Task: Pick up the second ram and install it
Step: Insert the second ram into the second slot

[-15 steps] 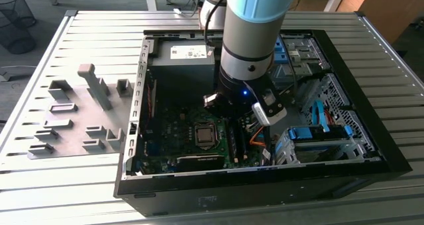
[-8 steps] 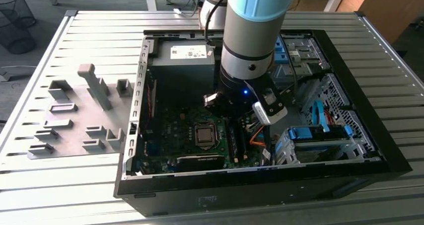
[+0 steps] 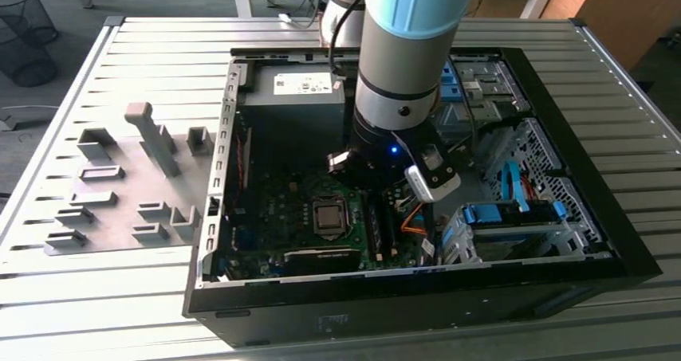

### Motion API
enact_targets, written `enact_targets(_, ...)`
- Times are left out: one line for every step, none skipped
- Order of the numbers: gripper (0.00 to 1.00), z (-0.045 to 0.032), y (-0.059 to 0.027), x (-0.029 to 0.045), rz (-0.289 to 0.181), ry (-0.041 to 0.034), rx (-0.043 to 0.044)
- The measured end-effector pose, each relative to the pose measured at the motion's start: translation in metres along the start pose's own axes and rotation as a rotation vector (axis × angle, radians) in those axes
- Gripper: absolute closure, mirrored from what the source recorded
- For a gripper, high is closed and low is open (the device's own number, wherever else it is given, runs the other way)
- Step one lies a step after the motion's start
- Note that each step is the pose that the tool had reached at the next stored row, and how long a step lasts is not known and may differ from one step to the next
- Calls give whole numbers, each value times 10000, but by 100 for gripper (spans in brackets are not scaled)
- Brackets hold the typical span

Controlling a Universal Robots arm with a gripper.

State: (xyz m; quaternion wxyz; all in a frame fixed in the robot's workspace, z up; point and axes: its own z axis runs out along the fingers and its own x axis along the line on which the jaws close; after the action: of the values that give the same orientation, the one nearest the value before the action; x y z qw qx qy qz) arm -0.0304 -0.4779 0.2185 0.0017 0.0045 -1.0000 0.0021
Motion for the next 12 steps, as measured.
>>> enact_targets(86, 3, -1, 0, 3, 0, 0)
enact_targets(86, 5, -3, 0, 6, 0, -1)
enact_targets(86, 7, -4, 0, 10, 0, -1)
enact_targets(86, 8, -5, 0, 16, 1, -1)
enact_targets(86, 9, -6, 0, 21, 2, 0)
enact_targets(86, 9, -6, 0, 23, 2, 0)
enact_targets(86, 10, -6, 0, 23, 1, -1)
enact_targets(86, 11, -6, 0, 23, 2, -1)
enact_targets(86, 11, -6, 0, 23, 2, 0)
enact_targets(86, 11, -6, 0, 23, 2, 0)
enact_targets(86, 11, -6, 0, 24, 2, 0)
enact_targets(86, 11, -6, -1, 23, 1, -1)
